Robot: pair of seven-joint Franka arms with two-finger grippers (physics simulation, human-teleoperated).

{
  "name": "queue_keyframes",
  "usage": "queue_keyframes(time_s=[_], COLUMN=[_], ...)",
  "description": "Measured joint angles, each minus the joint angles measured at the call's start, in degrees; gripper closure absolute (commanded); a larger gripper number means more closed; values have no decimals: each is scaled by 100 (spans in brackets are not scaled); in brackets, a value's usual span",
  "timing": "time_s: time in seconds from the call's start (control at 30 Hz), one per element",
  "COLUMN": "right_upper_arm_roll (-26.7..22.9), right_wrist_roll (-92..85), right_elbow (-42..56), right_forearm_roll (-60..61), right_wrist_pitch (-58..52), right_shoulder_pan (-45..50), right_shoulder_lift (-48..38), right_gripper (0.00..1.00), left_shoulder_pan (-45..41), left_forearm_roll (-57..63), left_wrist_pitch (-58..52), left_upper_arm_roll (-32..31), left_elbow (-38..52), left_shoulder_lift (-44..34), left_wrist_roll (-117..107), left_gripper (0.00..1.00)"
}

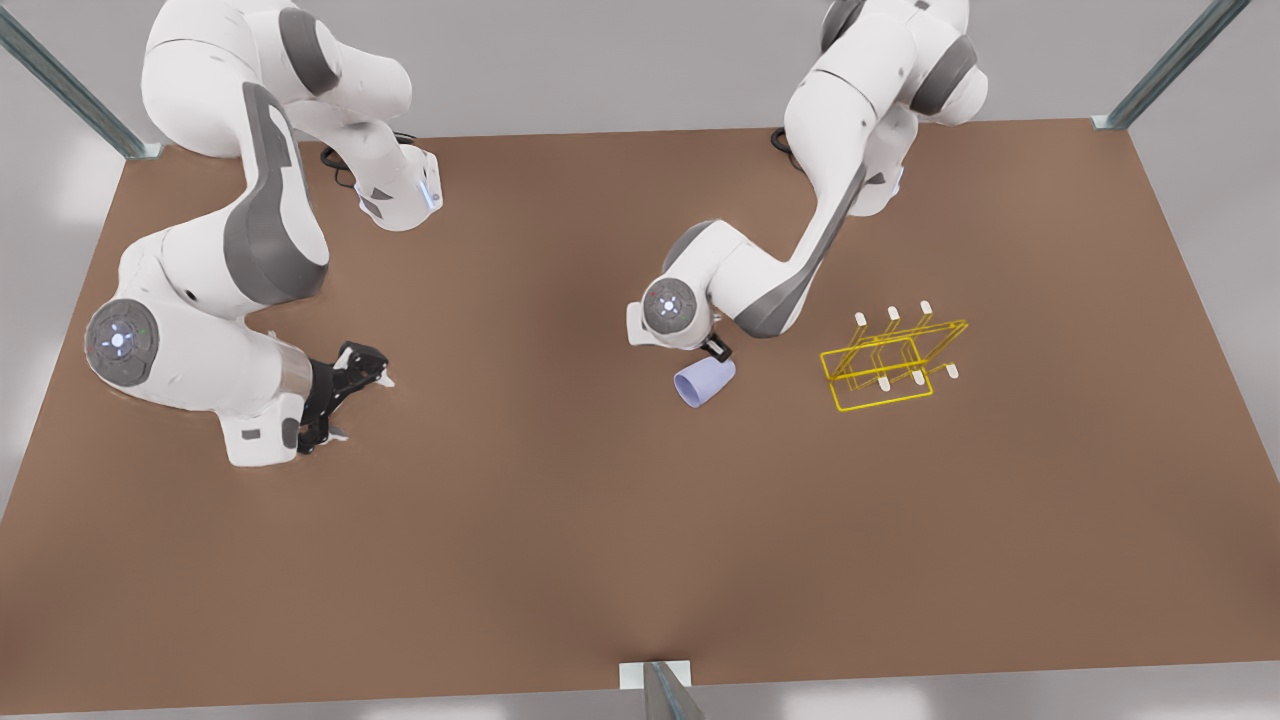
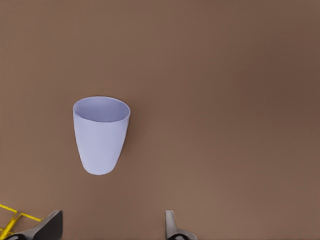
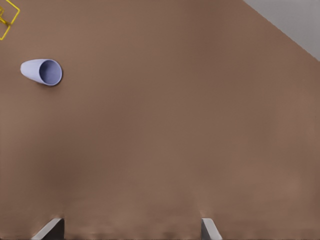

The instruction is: Place the cup on the cup holder

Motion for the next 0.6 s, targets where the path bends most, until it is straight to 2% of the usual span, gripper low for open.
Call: queue_keyframes(time_s=[0.07, 0.13, 0.3, 0.6], right_upper_arm_roll=[-89, -114, -124, -82], right_wrist_roll=[285, 609, 1340, 2489], right_elbow=[-502, -648, -503, -483], right_forearm_roll=[-448, -692, -783, -1184], right_wrist_pitch=[-4, -50, -200, -330], right_shoulder_pan=[-107, -319, -1109, -1059], right_shoulder_lift=[-349, -414, -376, -337], right_gripper=[0, 0, 0, 0], left_shoulder_pan=[3, 72, 100, 82], left_forearm_roll=[-55, -79, -110, -107], left_wrist_pitch=[694, 1288, 2531, 3301], left_upper_arm_roll=[128, 203, 332, 366], left_elbow=[-790, -1159, -1380, -1977], left_shoulder_lift=[-217, -271, -181, -179], left_wrist_roll=[239, 510, 1029, 1637], left_gripper=[0, 0, 0, 0])
